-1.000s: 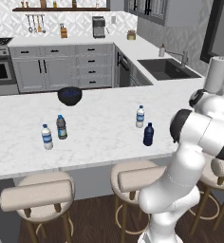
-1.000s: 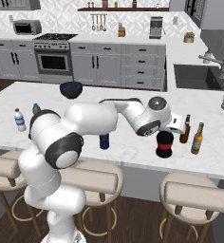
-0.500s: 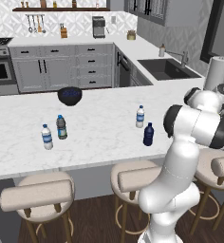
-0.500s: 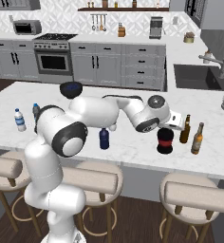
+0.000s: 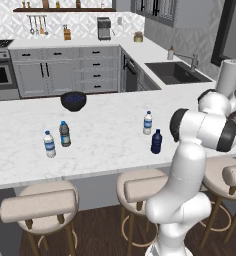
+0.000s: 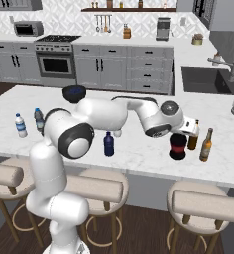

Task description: Move the plastic bottles in the middle to the plastics group, and the glass bottles in the middle to the glass group.

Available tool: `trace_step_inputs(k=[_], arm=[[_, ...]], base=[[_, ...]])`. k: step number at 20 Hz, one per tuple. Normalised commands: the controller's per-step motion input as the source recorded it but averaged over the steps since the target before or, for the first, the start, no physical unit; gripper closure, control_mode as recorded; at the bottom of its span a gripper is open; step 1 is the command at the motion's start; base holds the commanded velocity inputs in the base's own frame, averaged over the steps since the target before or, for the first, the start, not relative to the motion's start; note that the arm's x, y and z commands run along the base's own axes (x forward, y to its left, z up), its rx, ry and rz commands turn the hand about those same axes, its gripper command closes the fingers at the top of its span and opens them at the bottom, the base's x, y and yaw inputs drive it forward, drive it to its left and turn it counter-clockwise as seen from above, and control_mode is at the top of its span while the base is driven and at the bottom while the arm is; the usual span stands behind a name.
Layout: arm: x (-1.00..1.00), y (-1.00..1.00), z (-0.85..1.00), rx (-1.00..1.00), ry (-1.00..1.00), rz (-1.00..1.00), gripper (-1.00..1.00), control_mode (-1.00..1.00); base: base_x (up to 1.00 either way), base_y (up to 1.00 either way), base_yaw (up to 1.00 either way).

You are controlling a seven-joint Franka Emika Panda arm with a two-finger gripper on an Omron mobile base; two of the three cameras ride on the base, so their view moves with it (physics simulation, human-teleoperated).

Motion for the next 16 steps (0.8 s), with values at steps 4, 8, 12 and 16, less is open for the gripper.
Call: trace_step_inputs(k=[4,8,12,16], arm=[[0.02,-0.12,-0.01,0.0,-0.03,0.0,1.0,-1.0],[0.0,0.0,-0.35,0.0,0.0,0.0,1.0,-1.0],[0.0,0.0,-0.39,0.0,0.0,0.0,1.0,-1.0],[0.0,0.0,-0.19,0.0,-0.02,0.0,1.0,-1.0]], base=[[0.0,0.0,0.0],[0.0,0.0,0.0],[0.0,0.0,0.0],[0.0,0.0,0.0]])
